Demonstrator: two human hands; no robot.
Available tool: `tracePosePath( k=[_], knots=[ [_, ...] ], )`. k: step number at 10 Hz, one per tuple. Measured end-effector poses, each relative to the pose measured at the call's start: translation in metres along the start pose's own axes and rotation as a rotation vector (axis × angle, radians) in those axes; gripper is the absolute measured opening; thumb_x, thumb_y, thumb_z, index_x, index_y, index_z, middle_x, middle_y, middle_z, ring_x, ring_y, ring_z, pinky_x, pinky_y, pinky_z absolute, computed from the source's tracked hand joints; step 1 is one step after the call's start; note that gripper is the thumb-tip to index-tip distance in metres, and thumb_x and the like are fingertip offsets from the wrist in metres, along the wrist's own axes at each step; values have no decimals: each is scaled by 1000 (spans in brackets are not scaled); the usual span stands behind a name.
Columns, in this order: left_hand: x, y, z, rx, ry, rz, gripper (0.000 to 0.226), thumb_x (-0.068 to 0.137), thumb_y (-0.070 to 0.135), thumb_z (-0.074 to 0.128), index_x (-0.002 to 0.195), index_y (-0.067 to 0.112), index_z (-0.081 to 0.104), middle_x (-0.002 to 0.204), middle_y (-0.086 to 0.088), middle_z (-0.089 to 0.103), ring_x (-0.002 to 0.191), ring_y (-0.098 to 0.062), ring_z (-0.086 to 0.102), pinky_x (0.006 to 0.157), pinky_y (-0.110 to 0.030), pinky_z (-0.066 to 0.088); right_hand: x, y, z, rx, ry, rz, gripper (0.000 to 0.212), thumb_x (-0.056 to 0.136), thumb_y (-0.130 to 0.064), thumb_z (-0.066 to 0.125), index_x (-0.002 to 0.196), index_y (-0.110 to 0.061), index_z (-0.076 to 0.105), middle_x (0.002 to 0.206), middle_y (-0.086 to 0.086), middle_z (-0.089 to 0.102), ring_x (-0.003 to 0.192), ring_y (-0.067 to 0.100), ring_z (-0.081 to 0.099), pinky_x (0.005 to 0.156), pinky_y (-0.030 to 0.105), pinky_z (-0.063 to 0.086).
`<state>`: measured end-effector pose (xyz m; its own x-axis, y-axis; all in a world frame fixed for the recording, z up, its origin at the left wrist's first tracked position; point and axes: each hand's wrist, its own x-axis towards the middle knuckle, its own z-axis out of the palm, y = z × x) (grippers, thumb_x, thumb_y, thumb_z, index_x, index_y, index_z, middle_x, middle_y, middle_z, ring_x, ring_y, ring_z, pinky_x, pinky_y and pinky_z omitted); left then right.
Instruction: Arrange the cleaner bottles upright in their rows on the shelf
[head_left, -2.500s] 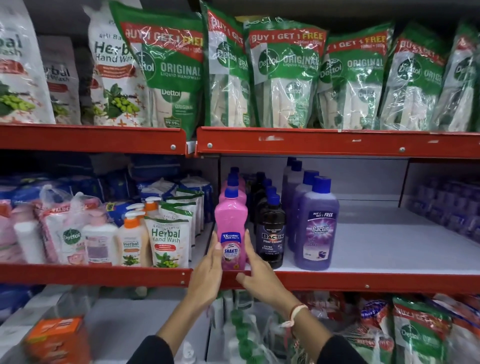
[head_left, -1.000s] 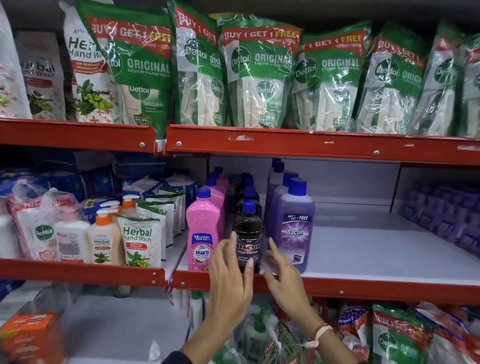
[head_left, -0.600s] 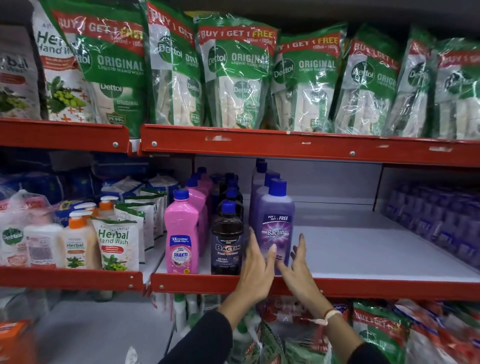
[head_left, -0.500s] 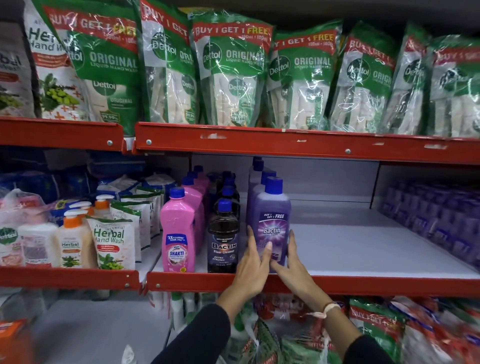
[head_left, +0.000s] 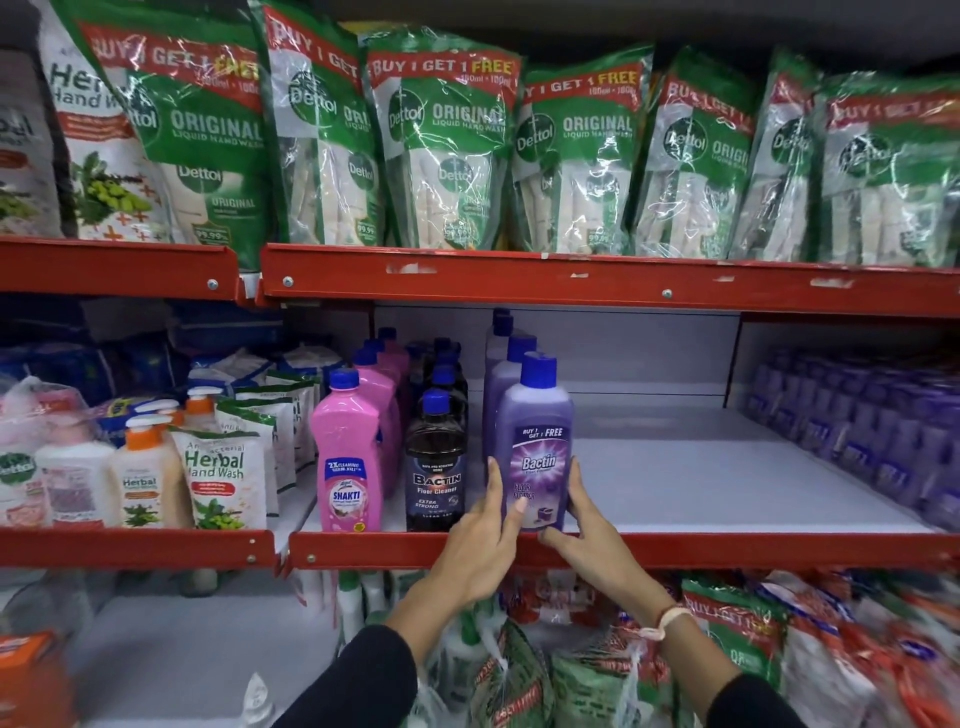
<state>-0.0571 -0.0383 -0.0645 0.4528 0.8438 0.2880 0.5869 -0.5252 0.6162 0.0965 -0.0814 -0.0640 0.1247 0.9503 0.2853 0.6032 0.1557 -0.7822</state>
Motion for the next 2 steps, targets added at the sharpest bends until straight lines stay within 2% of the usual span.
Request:
tracePosePath(
  k=[1,2],
  knots=[
    [-12,11,-15,120,172,78,60,97,49,22,146,14,27,136,-14,56,120,-28,56,102,-36,43,-7,-17,4,-90,150,-35,79,91,-42,52,149,-38,-1,142,-2,38,115,4,43,98,26,39],
    [-12,32,-49,136,542,357,44,98,36,29,120,13,60,111,-6,71,103,-19,66,100,-32,45,-6,-57,-8,-188,480,-256,58,97,-39,42,148,-29,15,141,-3,37,115,-3,37,101,28,43]
  ],
)
